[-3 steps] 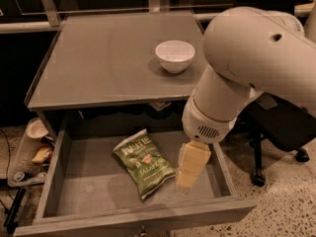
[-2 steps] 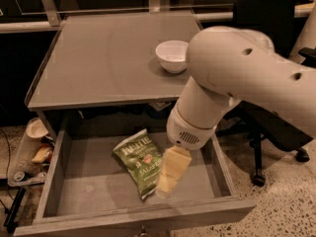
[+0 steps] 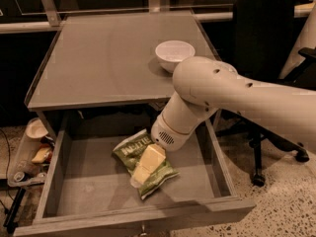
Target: Pick green jalapeno chip bag from top drawer and place on counter
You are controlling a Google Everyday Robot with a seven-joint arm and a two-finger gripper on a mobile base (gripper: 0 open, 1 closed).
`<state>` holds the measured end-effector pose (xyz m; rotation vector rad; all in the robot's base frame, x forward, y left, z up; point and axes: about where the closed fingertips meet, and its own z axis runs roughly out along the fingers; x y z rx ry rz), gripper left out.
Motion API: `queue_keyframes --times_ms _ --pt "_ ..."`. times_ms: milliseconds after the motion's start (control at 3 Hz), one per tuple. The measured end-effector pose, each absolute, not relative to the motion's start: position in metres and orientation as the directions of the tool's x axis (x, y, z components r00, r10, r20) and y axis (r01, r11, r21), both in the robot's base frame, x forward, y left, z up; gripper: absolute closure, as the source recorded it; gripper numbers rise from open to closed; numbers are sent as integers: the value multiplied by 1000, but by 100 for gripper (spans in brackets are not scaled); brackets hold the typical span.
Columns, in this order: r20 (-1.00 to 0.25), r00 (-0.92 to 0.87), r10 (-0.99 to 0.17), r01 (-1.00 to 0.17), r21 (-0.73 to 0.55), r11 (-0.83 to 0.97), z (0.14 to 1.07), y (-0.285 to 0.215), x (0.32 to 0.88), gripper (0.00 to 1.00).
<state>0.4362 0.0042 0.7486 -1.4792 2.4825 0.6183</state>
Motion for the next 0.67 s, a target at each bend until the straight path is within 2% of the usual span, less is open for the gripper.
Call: queue_keyframes --times_ms 667 --pt "-388 -531 -753 -846 286 449 730 15 446 0"
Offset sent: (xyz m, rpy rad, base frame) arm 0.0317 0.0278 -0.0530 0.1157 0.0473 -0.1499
